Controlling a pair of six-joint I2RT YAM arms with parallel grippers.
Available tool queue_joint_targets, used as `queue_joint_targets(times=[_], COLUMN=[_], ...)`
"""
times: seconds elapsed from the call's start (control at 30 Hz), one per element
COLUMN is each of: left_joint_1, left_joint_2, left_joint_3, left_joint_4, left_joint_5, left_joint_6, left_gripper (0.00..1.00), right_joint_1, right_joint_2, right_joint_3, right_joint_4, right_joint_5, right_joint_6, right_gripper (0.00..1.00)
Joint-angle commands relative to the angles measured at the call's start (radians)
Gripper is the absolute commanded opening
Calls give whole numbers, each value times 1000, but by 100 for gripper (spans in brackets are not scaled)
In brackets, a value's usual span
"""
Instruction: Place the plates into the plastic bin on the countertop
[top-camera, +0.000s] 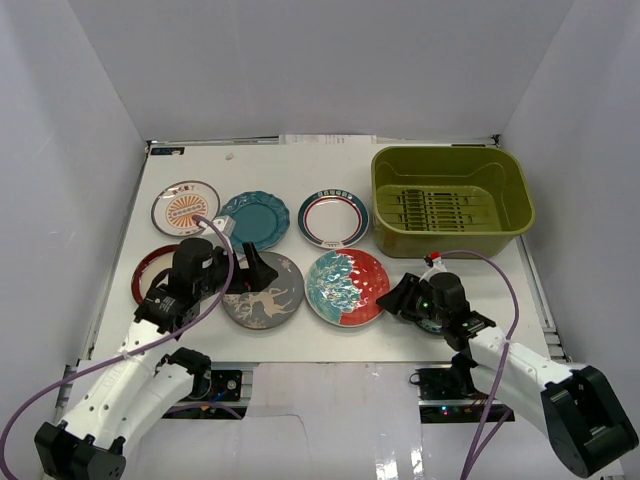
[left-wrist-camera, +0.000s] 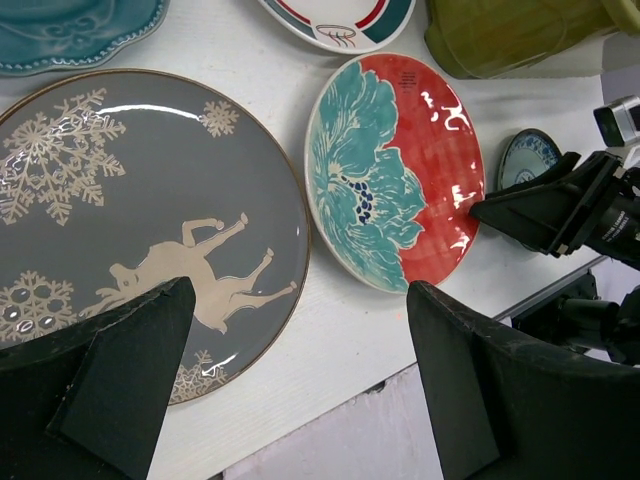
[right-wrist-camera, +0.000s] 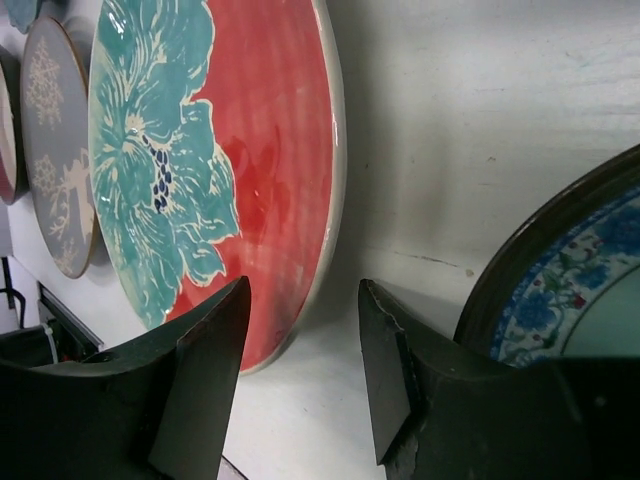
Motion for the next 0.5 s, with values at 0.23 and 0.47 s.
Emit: queue_joint_targets(times=[0.23,0.47], left_joint_1=[0,4], left_joint_2=[-34,-47], left_joint_3=[-27,-29], left_joint_4=[85,92], left_joint_5=[70,88], left_joint_6=[48,58], left_gripper=[98,98], right_joint_1=[7,7], right_joint_2=[170,304], right_joint_3=[-47,-20], right_joint_4=[295,358], right_joint_5=[20,16], right_joint_6=[132,147], right_gripper=[50,27])
